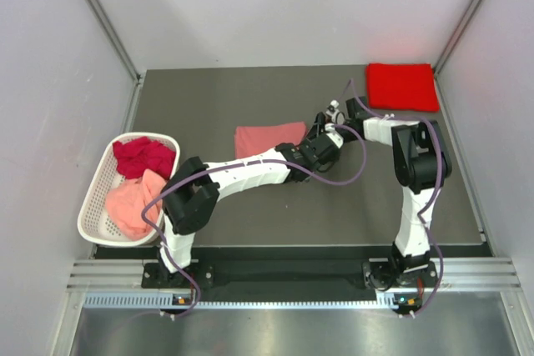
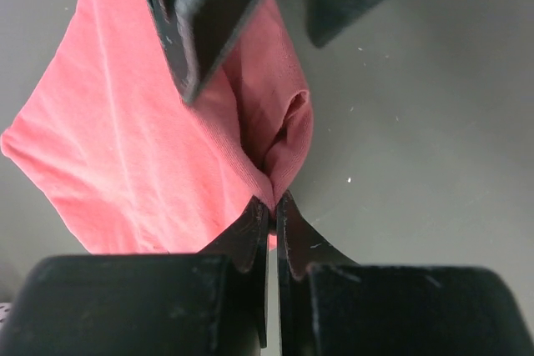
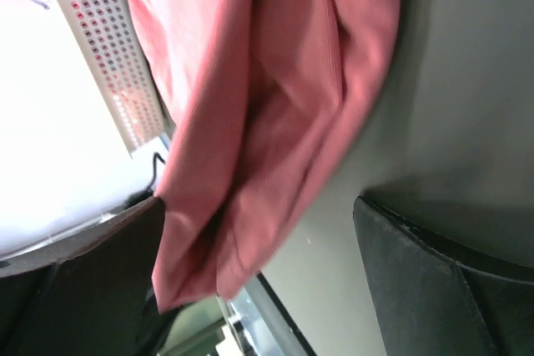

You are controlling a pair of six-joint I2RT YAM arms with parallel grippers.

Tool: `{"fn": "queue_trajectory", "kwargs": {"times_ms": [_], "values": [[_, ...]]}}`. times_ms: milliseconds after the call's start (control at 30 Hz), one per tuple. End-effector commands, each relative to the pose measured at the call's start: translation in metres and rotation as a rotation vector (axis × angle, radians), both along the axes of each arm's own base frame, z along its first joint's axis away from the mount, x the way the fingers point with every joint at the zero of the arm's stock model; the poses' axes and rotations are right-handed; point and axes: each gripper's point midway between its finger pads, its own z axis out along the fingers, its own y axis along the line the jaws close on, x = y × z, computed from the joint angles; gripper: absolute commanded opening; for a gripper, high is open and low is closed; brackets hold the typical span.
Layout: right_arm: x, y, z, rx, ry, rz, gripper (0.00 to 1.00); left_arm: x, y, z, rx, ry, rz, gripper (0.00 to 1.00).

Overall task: Fold and stack the t-shirts
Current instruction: Neatly place the folded tshirt to the corner

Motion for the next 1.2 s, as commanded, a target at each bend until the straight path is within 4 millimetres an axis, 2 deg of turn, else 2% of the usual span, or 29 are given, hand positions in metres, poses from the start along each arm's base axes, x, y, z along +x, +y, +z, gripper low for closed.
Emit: {"fn": "queue_trajectory", "kwargs": {"times_ms": [0, 200, 333, 533, 667, 867, 933, 1033, 1167], "values": [[0.030, 0.011, 0.011, 0.033, -0.100, -0.008, 0.95, 0.002, -0.003, 0.037, -0.098, -0.045, 0.006, 0.00], [0.040, 0.012, 0.013, 0.027, -0.095, 0.008, 0.91, 0.002, 0.002, 0.037, -0.100, -0.041, 0.010, 0.00], [0.040, 0.004, 0.018, 0.009, -0.113, -0.034, 0.98, 0.004, 0.007, 0.038, -0.132, -0.022, 0.021, 0.00], [0.047, 0.012, 0.011, 0.040, -0.097, -0.032, 1.00, 0.008, 0.016, 0.036, -0.136, -0.010, 0.028, 0.00], [0.047, 0.018, 0.001, 0.023, -0.074, -0.024, 0.99, 0.011, 0.015, 0.040, -0.147, -0.010, 0.024, 0.00], [0.051, 0.023, -0.011, 0.009, -0.054, -0.036, 0.87, 0.013, 0.014, 0.055, -0.174, -0.028, 0.029, 0.00], [0.055, 0.023, -0.010, 0.006, -0.062, -0.046, 0.86, 0.012, 0.013, 0.059, -0.186, -0.029, 0.024, 0.00], [0.063, 0.024, -0.008, -0.003, -0.077, -0.055, 0.84, 0.009, 0.012, 0.060, -0.193, -0.018, 0.019, 0.00], [0.071, 0.026, -0.016, -0.009, -0.067, -0.054, 0.78, 0.005, 0.013, 0.057, -0.208, -0.003, 0.017, 0.00]]}}
